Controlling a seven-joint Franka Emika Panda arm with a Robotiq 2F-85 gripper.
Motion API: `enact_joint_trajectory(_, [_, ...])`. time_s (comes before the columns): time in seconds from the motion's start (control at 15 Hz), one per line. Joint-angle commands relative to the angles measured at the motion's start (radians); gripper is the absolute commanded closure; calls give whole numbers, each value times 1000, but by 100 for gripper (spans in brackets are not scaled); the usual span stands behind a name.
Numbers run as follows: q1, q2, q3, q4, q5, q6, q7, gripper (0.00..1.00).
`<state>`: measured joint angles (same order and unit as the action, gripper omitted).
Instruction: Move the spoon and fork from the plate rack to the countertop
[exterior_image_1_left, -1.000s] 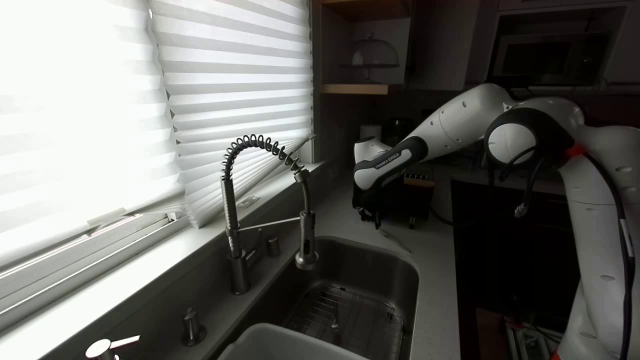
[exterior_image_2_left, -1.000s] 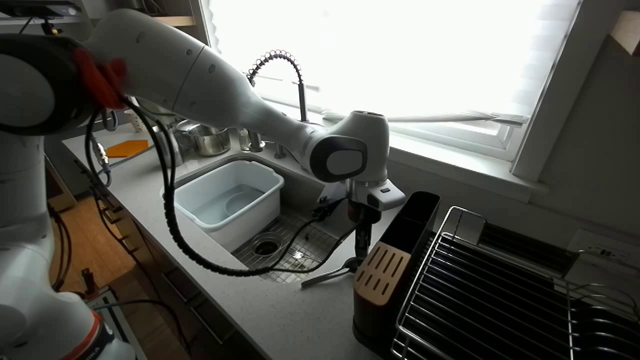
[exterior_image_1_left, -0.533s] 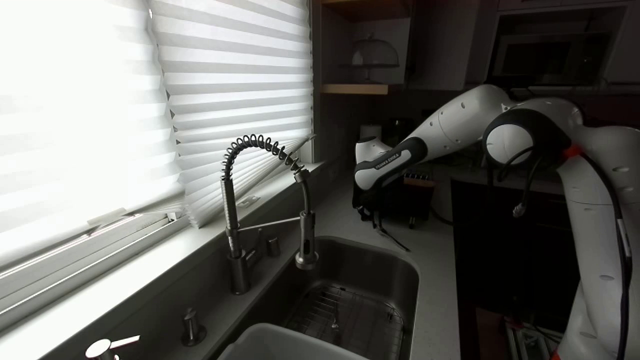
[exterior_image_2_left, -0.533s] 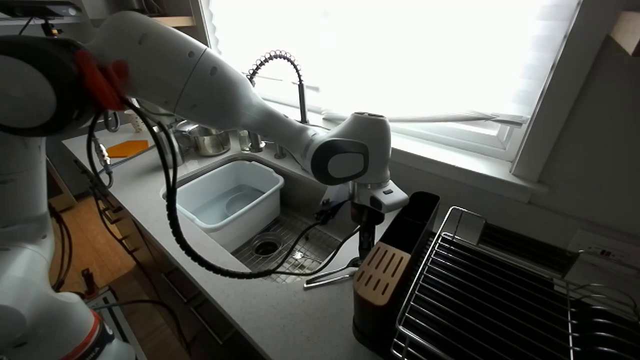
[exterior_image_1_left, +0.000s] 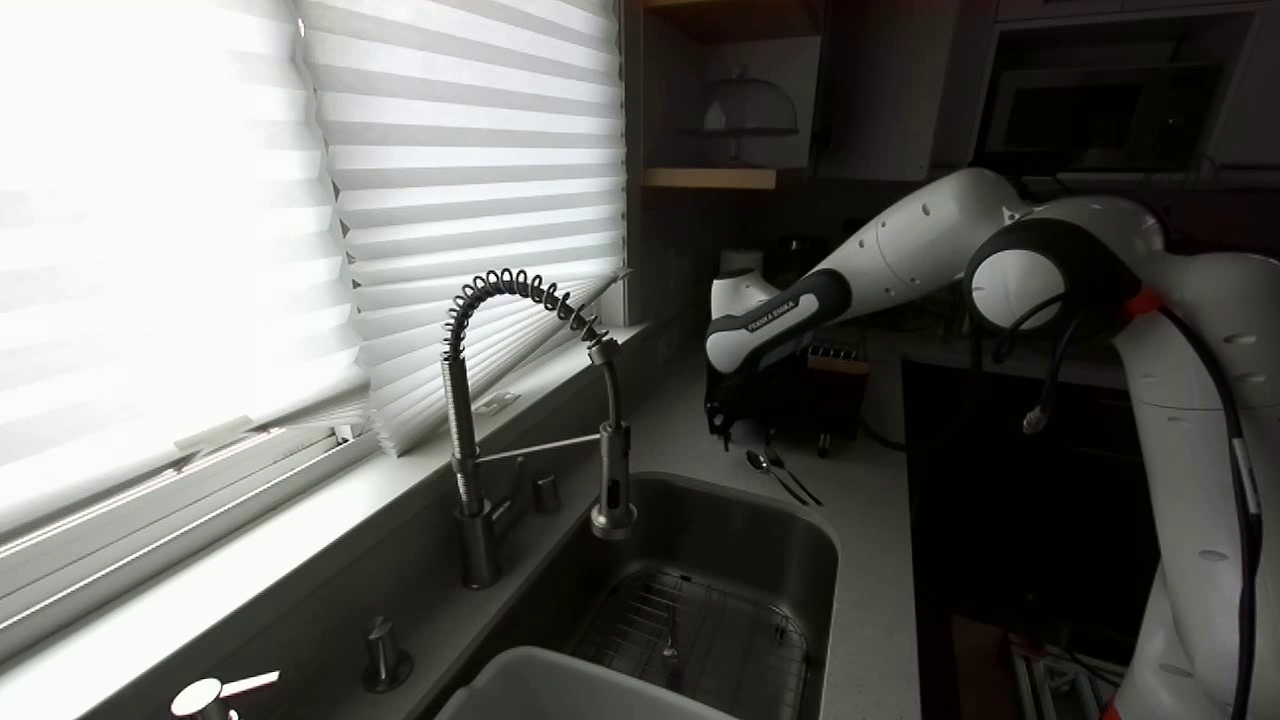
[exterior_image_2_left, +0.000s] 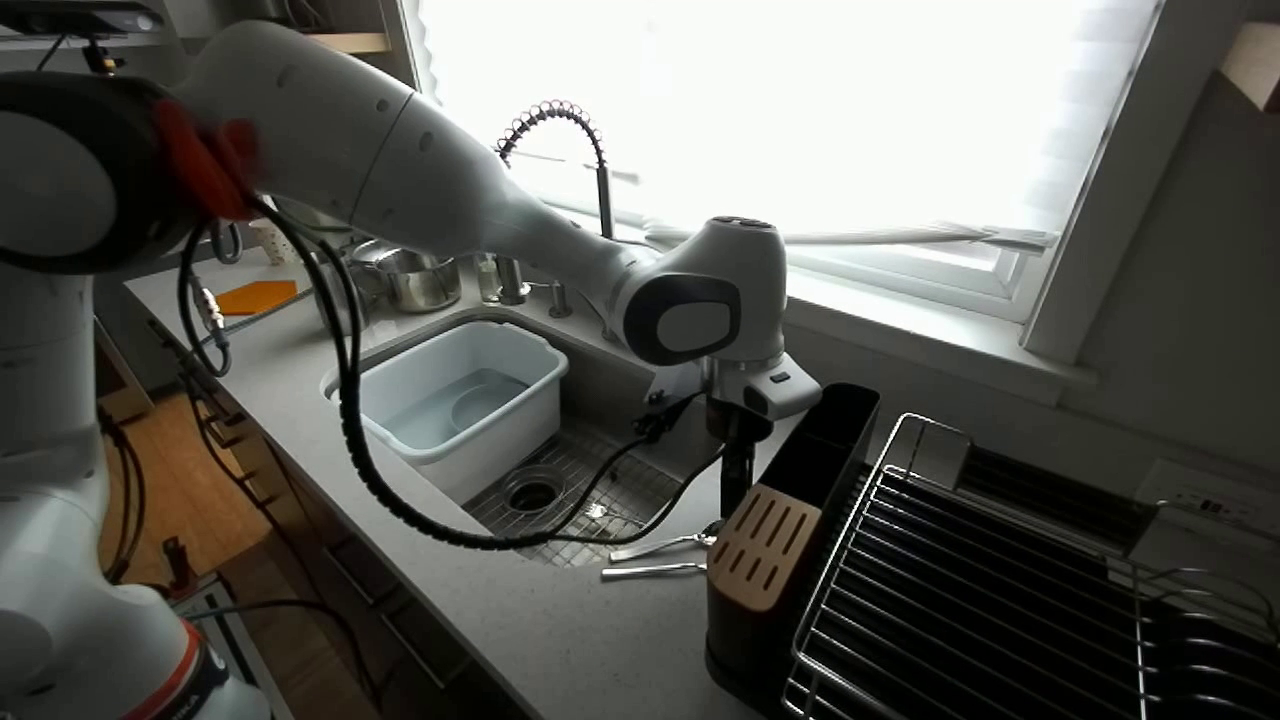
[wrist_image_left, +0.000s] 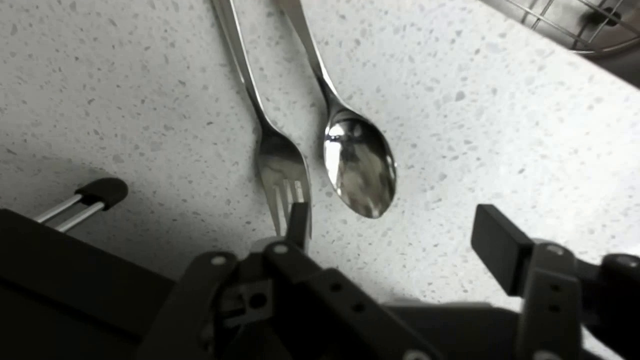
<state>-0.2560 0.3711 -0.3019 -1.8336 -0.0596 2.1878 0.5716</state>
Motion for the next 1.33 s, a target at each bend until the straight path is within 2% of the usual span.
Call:
enact_joint_trajectory(0.0, [9, -31, -1, 3, 24, 11, -36, 0])
enact_joint_trajectory(0.27, [38, -131, -4, -2, -6, -3, -20, 0])
enact_joint_trajectory(0.4, [49, -194, -8, 5, -31, -57, -7, 1])
enact_joint_trajectory(0.67, [46, -316, 0, 14, -96, -138, 10, 0])
enact_joint_trajectory(0.87, [30, -379, 12, 9, -120, -193, -36, 0])
enact_joint_trajectory(1.2, [17, -430, 22, 3, -224, -317, -22, 0])
enact_joint_trajectory(1.27, [15, -401, 21, 32, -179, -279, -29, 0])
